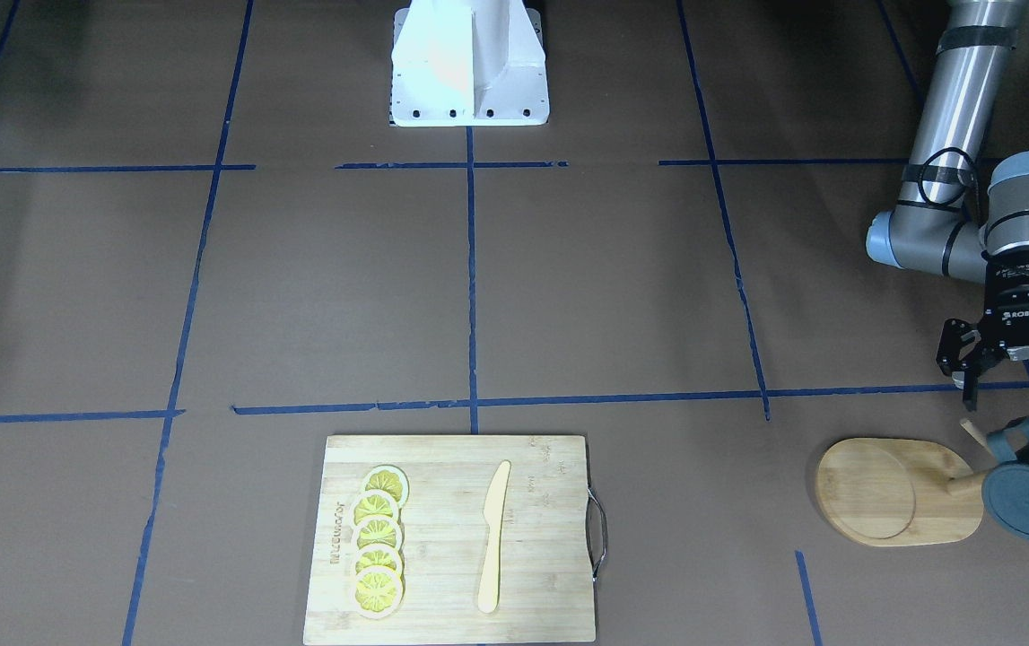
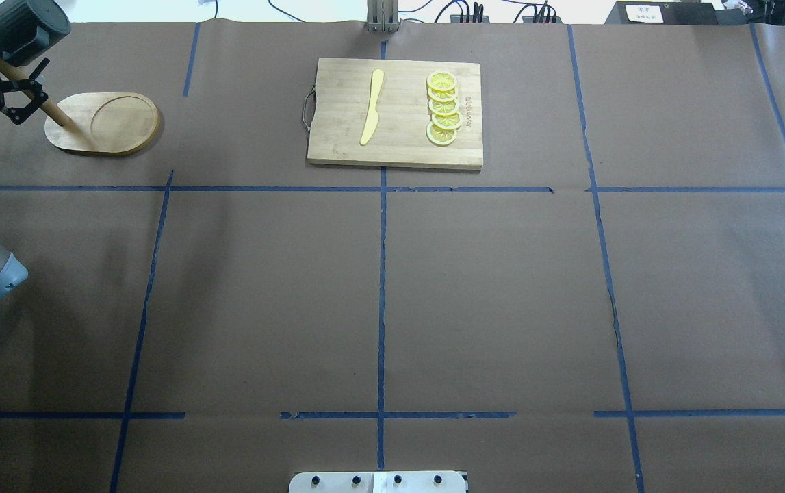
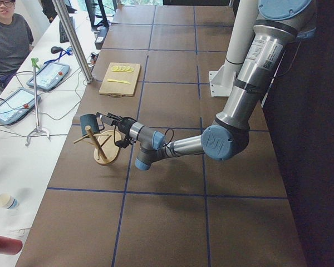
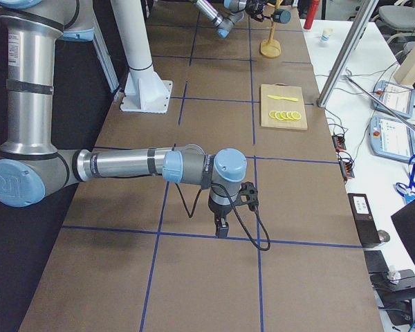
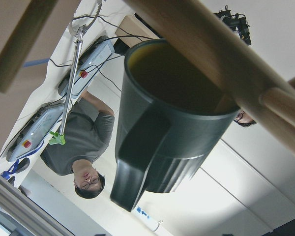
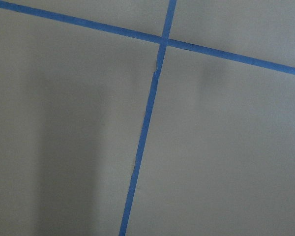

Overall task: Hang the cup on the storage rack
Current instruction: 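Slide the mug handle onto a rack peg with the left gripper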

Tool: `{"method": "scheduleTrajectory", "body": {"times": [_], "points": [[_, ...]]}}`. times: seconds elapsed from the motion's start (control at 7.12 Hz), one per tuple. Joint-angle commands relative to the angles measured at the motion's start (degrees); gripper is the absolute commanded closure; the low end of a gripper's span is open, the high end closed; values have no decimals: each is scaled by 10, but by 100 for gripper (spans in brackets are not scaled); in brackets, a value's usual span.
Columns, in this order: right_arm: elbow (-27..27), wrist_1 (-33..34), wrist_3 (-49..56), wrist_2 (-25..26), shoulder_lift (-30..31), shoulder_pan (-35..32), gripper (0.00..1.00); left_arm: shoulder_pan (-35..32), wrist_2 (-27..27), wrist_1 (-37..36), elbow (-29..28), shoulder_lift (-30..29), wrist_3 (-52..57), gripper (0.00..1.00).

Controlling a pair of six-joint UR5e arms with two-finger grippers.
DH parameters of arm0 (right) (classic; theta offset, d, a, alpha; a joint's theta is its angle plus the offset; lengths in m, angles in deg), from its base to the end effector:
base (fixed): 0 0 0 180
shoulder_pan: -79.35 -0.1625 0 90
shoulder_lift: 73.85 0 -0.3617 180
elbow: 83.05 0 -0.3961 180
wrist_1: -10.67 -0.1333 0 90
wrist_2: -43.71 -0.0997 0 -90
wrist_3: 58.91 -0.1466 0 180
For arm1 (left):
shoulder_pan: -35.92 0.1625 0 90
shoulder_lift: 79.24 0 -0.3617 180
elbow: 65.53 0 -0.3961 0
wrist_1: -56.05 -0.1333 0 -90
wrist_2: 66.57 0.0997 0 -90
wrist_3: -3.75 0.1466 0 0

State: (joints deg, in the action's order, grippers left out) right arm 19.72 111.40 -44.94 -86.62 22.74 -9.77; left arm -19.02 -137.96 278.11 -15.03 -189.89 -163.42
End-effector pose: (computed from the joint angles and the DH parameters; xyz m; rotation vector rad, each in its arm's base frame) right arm 0.0316 -0.4433 0.5985 0.0046 -0.7091 -0.2203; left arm 0.1920 -0.5871 0.4826 -0.2117 2.4447 -1.6322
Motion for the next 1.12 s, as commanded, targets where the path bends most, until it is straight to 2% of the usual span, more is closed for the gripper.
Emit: {"method": "scheduleTrajectory", "body": {"times": [0.0,0.14,0.42,0.56,0.7,0.98], "points": [[0,0,0,0,0,0,0,-2,-1,60,5,27,0,0],[1,0,0,0,0,0,0,-4,-2,73,39,57,7,0],[0,0,0,0,0,0,0,-3,-3,72,197,175,76,0],[0,0,0,0,0,0,0,-3,-35,72,254,221,101,0],[0,0,0,0,0,0,0,-8,-98,68,287,231,167,0],[0,0,0,0,0,0,0,-8,-179,47,290,229,357,0]]}}
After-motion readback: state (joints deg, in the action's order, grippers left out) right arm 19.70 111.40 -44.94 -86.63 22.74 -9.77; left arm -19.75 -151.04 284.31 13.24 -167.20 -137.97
